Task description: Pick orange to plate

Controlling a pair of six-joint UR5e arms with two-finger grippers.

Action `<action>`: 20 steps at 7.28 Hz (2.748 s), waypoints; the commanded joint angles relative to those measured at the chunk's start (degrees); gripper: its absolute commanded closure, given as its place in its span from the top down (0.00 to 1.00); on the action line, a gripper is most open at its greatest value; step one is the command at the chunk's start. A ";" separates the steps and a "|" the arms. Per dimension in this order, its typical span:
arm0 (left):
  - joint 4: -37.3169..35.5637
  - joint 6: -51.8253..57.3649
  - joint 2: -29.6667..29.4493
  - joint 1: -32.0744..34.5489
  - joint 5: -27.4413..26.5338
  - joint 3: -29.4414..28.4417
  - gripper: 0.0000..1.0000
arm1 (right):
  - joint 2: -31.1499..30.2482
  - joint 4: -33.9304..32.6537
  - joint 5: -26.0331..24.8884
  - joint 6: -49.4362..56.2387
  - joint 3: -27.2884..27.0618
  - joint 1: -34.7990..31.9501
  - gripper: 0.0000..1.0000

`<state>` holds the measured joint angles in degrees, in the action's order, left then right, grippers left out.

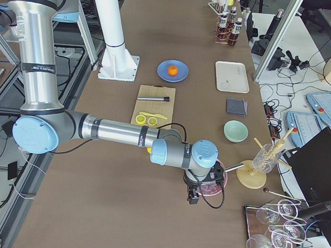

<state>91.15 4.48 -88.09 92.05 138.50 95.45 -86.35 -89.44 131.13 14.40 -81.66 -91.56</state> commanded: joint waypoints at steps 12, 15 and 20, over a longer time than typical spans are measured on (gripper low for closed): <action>7.82 -0.08 7.40 -0.56 -2.27 0.08 0.97 | -5.48 -0.04 -0.08 0.10 -11.03 0.86 1.00; 7.73 -0.34 7.23 -0.56 -2.27 0.43 0.97 | -6.90 -0.04 -0.09 1.50 -10.80 1.12 1.00; 7.73 -0.61 6.61 -0.65 -2.27 0.96 0.97 | -7.43 -0.04 0.00 1.59 -10.71 1.91 1.00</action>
